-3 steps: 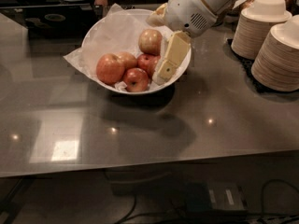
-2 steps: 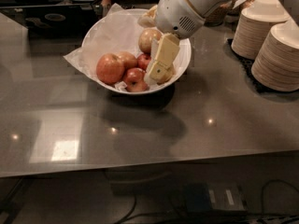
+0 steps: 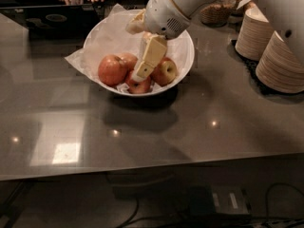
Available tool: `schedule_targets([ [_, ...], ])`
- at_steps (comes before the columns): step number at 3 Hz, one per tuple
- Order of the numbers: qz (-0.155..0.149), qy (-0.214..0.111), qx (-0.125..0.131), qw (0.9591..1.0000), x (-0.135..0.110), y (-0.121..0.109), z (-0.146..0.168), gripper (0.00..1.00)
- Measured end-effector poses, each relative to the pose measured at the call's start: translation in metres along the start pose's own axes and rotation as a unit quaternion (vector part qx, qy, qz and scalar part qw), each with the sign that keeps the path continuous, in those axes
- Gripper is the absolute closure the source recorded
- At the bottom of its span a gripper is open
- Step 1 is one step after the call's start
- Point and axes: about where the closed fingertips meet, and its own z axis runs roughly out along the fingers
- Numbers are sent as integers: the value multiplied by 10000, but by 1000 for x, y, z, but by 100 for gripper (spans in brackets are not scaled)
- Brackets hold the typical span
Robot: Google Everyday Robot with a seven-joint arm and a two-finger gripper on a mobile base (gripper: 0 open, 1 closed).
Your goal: Pick apple from white bowl
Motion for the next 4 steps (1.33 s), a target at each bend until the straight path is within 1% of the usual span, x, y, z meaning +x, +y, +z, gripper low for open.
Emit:
schedule_targets([
  [1,-51,-41,-61,10000,-1,-6,6,31],
  [2,-133,-131,-105,9998,-3,-12,13,37],
  [3,-244,-228,-171,9993,-4,-19,23,32],
  [4,-328,-322,-315,9984,-7,-26,38,29],
])
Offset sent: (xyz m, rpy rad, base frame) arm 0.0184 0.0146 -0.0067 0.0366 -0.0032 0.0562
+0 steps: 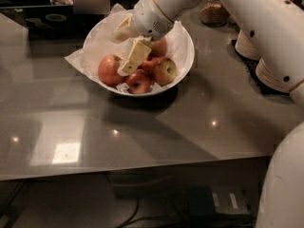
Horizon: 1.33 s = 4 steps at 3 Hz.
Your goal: Pick apple from white bowl
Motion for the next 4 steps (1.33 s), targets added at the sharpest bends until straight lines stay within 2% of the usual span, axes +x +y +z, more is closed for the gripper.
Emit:
schedule_targets([
  [2,-13,-199,-341,9992,0,-8,29,30],
  [4,62,-311,-523,9981,4,-6,42,32],
])
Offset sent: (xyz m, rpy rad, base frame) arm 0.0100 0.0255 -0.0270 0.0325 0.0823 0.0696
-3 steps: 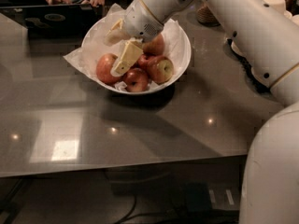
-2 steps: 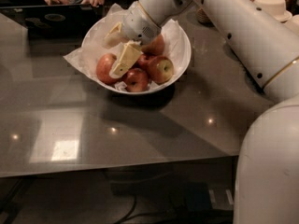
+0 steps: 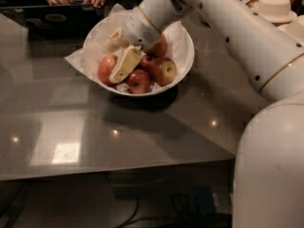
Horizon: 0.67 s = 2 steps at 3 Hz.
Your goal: Pick apple from white bowl
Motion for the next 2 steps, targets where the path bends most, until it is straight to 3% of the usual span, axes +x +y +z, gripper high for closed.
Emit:
schedule_targets([
  [2,94,-30,-163,9998,6,2,10,34],
])
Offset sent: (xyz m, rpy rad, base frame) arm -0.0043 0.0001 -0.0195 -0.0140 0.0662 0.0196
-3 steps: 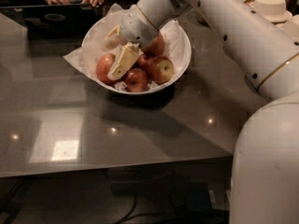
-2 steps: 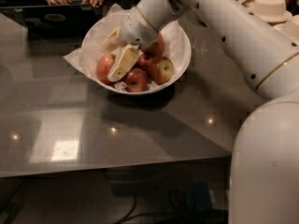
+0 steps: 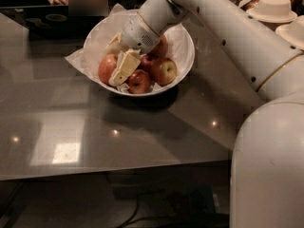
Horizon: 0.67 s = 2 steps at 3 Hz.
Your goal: Pick apple from white bowl
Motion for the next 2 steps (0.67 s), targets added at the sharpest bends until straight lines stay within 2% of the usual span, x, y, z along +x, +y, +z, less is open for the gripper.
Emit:
schedule_targets([
  [1,45,-8,-103,9999,3,2,7,35],
  [2,64,-2,-157,9999,5,3,10,54],
])
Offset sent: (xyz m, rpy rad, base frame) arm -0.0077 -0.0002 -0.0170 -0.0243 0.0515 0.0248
